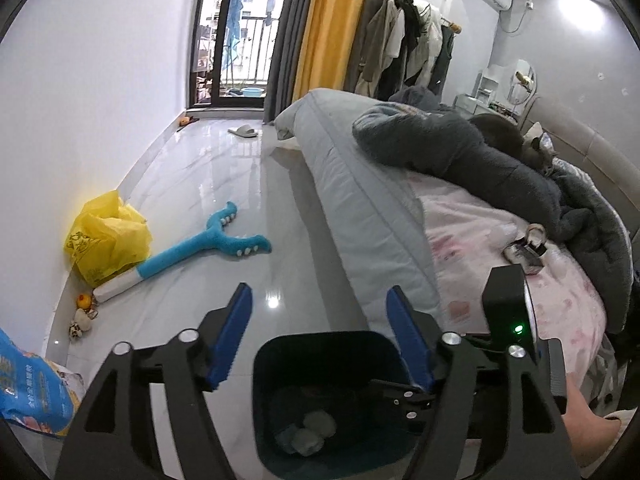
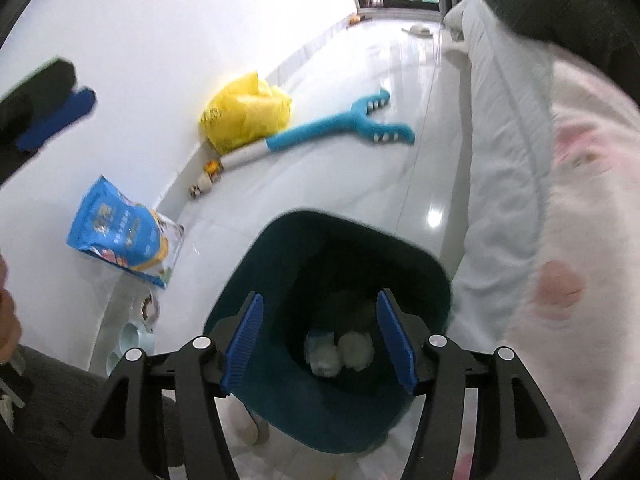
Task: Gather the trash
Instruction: 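Lower the cardboard tape core into the bin and open the right tool, then move both tools back over the bed toward the black packet and bubble wrap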
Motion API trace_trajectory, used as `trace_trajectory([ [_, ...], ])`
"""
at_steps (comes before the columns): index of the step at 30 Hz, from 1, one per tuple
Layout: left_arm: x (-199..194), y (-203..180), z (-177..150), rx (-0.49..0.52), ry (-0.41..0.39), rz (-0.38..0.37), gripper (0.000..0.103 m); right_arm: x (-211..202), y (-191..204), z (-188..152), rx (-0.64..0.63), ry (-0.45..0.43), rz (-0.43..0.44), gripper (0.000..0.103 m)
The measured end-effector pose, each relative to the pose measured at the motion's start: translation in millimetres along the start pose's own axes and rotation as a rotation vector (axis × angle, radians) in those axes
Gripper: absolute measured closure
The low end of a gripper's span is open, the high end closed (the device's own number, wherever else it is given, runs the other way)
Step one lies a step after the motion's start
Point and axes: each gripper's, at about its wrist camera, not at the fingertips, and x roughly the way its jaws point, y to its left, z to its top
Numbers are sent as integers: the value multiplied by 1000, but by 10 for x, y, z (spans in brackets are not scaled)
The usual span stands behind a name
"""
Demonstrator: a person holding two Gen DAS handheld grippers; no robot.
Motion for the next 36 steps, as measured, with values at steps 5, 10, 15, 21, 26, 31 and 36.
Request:
trace_trajectory([
  [5, 19, -105, 113, -37, -10, -41, 18, -294, -91, 102, -16, -74, -14, 37],
  [10, 57, -258, 217, -25, -32, -35, 16, -506, -230, 184, -30, -131, -39, 33],
  [15, 151, -431, 289, -15, -32, -31, 13, -681, -436, 210, -22, -161, -53, 32],
  [21, 290, -696, 350, 4, -28, -37, 9, -941, -805, 188, -9, -197, -96, 26],
  [26, 431, -908, 384, 3, -17, -54, 8, -1129, -1089, 143, 5, -226, -124, 24],
  [31, 580, -1151, 391, 9, 4, -88, 7, -1366, -1407, 61, 26, -257, -157, 21],
  [36, 730, -1379, 368, 18, 31, -119, 7, -1542, -1680, -33, 48, -274, -187, 20],
])
